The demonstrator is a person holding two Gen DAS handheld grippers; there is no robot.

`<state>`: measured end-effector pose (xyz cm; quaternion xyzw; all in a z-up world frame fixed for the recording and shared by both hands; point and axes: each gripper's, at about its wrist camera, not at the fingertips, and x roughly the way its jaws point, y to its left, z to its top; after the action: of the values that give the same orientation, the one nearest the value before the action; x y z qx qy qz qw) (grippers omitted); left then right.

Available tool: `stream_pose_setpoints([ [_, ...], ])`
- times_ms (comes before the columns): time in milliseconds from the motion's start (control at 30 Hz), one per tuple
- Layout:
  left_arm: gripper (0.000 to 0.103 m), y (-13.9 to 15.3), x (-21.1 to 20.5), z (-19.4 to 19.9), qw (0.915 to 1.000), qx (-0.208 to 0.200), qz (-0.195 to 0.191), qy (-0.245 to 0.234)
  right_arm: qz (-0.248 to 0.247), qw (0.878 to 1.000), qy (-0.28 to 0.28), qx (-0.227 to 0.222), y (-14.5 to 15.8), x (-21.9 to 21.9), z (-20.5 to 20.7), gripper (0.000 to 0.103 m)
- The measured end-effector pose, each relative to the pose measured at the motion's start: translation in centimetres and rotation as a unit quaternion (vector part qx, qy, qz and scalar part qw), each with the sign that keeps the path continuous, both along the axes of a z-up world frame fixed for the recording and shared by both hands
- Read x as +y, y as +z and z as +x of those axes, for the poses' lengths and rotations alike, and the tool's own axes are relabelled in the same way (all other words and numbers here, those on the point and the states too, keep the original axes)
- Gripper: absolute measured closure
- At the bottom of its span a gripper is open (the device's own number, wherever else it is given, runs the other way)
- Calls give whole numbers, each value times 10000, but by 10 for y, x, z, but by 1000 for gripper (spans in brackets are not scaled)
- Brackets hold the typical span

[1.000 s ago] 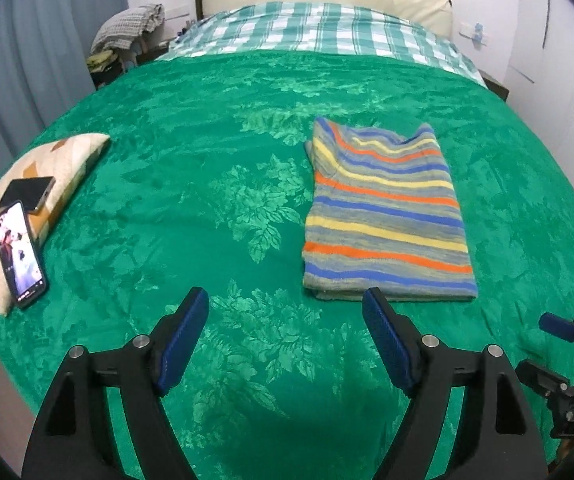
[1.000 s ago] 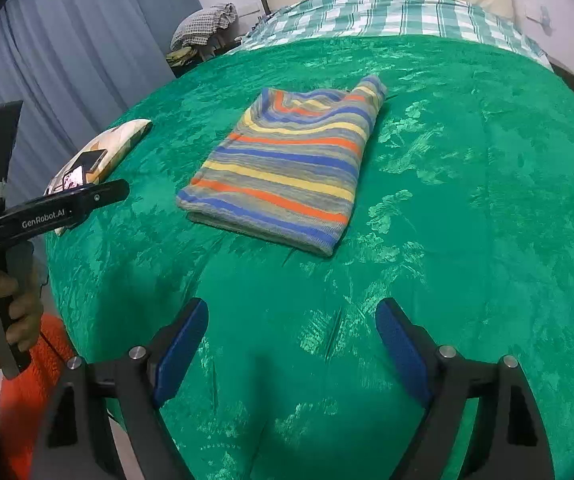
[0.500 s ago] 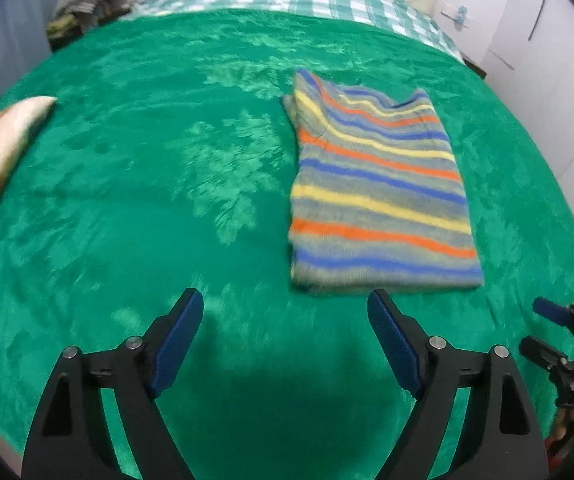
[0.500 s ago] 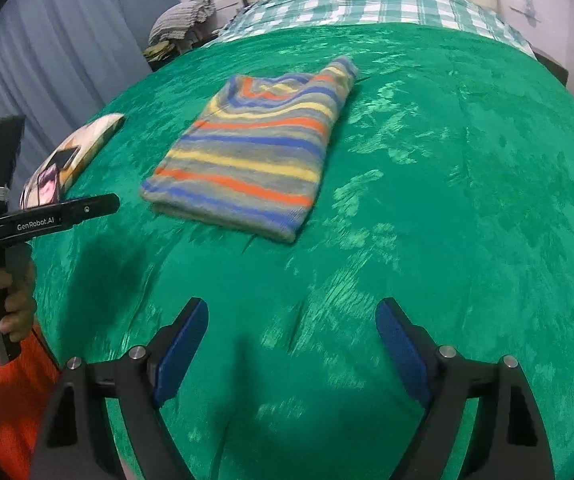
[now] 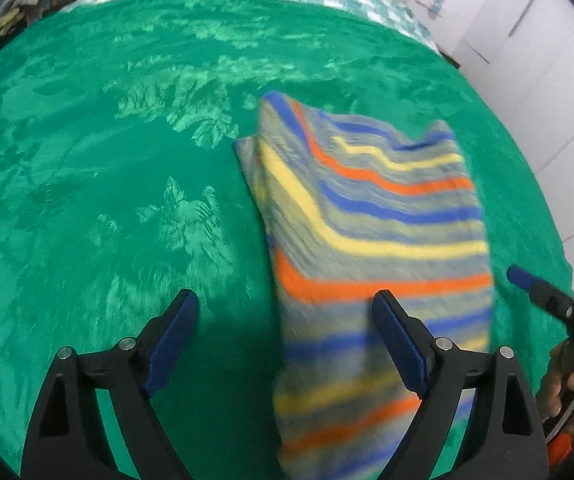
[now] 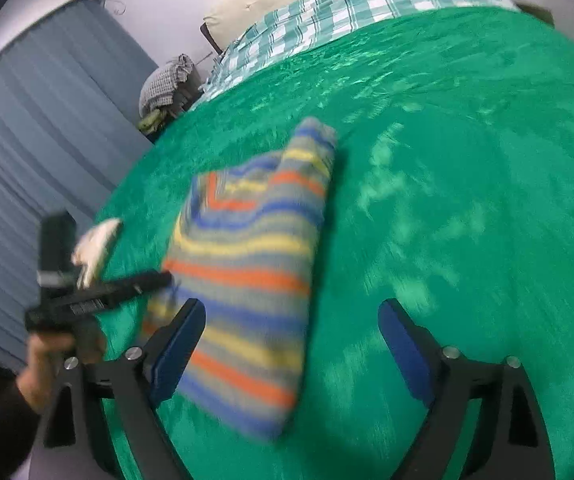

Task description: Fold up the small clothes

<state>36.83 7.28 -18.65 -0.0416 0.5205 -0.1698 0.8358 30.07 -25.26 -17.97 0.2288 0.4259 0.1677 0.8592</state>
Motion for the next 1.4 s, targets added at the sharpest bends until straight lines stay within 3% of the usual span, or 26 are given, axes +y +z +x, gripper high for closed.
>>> stream_pose_setpoints([
  [133,13,-6,-4,11,9999,-61,-93,-31,505,9982,238,240,-27,15,51,15],
  [200,31,-11,-9,13,9999,-22,-123,-91,457,9978,369,305,-37,29,67,20],
  [233,66,-15,-14,13,9999,18,-51,-136,65,9986,473,212,-36,42,69,40],
  [267,78,-19,-19,13,9998,120,-37,-161,-797,9945,647,212,-33,62,72,67],
  [300,81,-18,-21,11,10000,70,25,-33,-1474,9860,779,73,-28,80,69,68],
  [367,86,-15,-24,6,9999,-33,114,67,-2211,9703,952,-247,-16,103,61,77],
  [400,87,-10,-25,1,9997,-143,151,122,-2330,9671,960,-339,-11,107,57,78],
  [467,90,2,-23,-8,9993,-301,108,172,-2309,9671,911,-565,6,109,49,79],
  [733,90,103,-7,-54,9918,-1276,5,84,-1817,9665,901,-1572,99,105,13,79],
  [800,86,115,-6,-53,9906,-1354,-69,178,-1527,9723,861,-1548,109,102,19,79],
  [833,75,114,-8,-48,9912,-1291,-58,270,-1342,9767,805,-1467,108,97,24,78],
  [867,50,102,-12,-40,9931,-1110,74,361,-1180,9823,724,-1261,100,90,32,72],
  [900,36,88,-17,-33,9938,-949,352,470,-1198,9855,661,-1007,91,84,38,62],
  [933,27,74,-17,-36,9925,-870,624,588,-1469,9860,487,-622,75,77,44,30],
  [967,28,60,-15,-40,9905,-796,879,690,-1880,9816,209,-250,58,67,42,4],
  [1033,27,41,-13,-66,9889,-718,1099,697,-2245,9744,97,-103,48,55,22,3],
  [1100,25,37,-16,-106,9856,-932,1279,598,-2701,9628,93,-75,47,51,-12,3],
  [1233,3,57,-31,-175,9718,-1499,1702,647,-3081,9512,134,-89,61,58,-80,3],
  [1300,1,73,-38,-203,9668,-1753,1722,706,-3214,9469,90,-94,73,70,-111,3],
  [1400,0,96,-44,-234,9664,-1850,1620,743,-3182,9478,0,-187,89,76,-145,3],
])
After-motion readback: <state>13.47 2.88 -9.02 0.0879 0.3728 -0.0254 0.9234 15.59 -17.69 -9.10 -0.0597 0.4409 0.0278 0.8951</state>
